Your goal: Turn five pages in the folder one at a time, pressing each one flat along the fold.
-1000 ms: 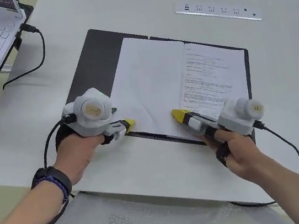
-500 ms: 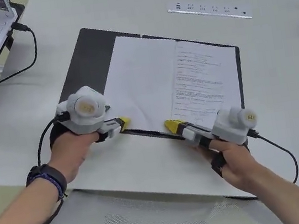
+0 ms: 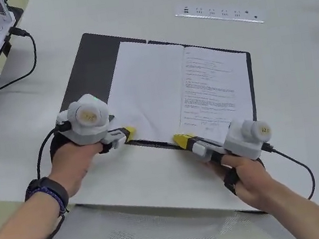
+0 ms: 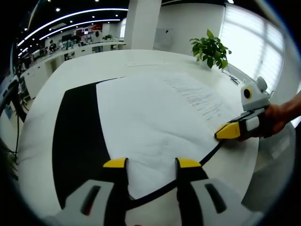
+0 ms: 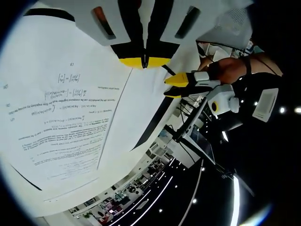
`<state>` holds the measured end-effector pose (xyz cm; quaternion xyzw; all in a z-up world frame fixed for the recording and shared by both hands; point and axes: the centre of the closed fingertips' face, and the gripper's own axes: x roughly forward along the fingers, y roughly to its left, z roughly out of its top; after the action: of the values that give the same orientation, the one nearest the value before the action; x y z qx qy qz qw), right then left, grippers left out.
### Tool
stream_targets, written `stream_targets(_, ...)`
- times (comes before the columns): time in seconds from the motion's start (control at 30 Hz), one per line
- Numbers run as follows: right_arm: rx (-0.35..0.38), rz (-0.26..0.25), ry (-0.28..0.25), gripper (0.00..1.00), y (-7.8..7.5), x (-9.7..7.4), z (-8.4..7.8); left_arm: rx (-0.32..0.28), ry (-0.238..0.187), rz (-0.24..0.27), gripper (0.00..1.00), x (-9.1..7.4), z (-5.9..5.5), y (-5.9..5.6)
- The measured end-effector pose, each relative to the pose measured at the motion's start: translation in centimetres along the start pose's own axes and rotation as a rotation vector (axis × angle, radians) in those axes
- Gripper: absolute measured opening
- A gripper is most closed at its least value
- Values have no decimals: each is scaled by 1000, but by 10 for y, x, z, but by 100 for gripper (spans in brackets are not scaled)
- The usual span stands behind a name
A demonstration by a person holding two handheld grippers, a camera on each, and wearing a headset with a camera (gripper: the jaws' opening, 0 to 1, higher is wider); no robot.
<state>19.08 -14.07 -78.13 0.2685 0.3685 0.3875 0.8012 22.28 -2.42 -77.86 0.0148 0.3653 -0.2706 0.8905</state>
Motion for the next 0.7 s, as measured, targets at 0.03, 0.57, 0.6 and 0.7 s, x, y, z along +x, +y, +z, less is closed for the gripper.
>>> stream_targets(0.03, 0, 0, 0, 0, 0, 0, 0, 1, 0, 0, 38, 0, 0, 0)
stream_targets(0.57, -49, 5, -78, 2, 16, -17, 25, -131, -60, -61, 46, -9, 18, -13)
stream_targets(0.6, -54, -1, -81, 3, 15, -18, 26, -127, -57, -61, 47, -9, 17, -13)
stream_targets(0.7, -97, -34, -71, 7, 8, -25, 29, -109, -49, -58, 48, -13, 17, -15)
